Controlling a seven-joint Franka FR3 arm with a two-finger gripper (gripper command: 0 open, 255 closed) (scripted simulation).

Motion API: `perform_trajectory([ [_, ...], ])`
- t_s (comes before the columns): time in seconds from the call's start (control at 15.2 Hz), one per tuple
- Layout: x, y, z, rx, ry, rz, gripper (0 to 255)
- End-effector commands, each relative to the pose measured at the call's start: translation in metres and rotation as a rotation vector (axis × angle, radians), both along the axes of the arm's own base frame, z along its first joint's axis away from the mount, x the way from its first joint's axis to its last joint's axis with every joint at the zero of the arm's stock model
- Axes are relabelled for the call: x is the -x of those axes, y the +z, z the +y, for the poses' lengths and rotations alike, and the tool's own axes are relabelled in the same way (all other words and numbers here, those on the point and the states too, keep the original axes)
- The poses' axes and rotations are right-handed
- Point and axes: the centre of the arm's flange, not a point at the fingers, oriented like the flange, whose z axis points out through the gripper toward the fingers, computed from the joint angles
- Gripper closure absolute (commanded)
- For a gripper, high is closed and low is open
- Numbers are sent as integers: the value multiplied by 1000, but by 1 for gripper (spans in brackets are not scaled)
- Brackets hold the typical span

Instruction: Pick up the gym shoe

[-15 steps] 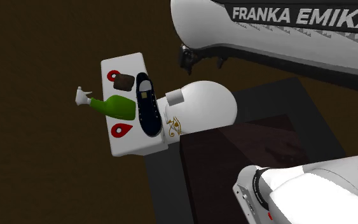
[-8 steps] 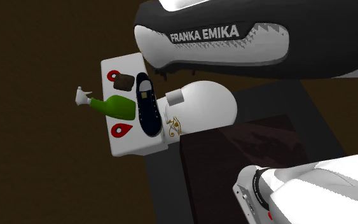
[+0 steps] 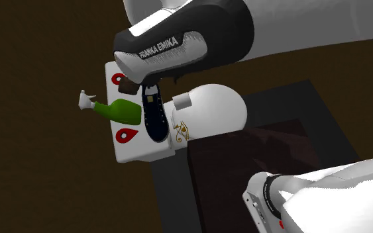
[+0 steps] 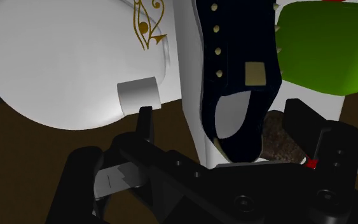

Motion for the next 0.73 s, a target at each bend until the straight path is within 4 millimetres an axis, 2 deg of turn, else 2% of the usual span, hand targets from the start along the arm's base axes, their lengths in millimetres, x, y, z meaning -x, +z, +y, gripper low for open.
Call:
perform_trajectory([
  [0.0,-9,-17,19,-8,-6,0,0],
  [0.46,-37,-64,89,-30,-20,2,0],
  [0.66,-37,-80,89,-30,-20,2,0],
])
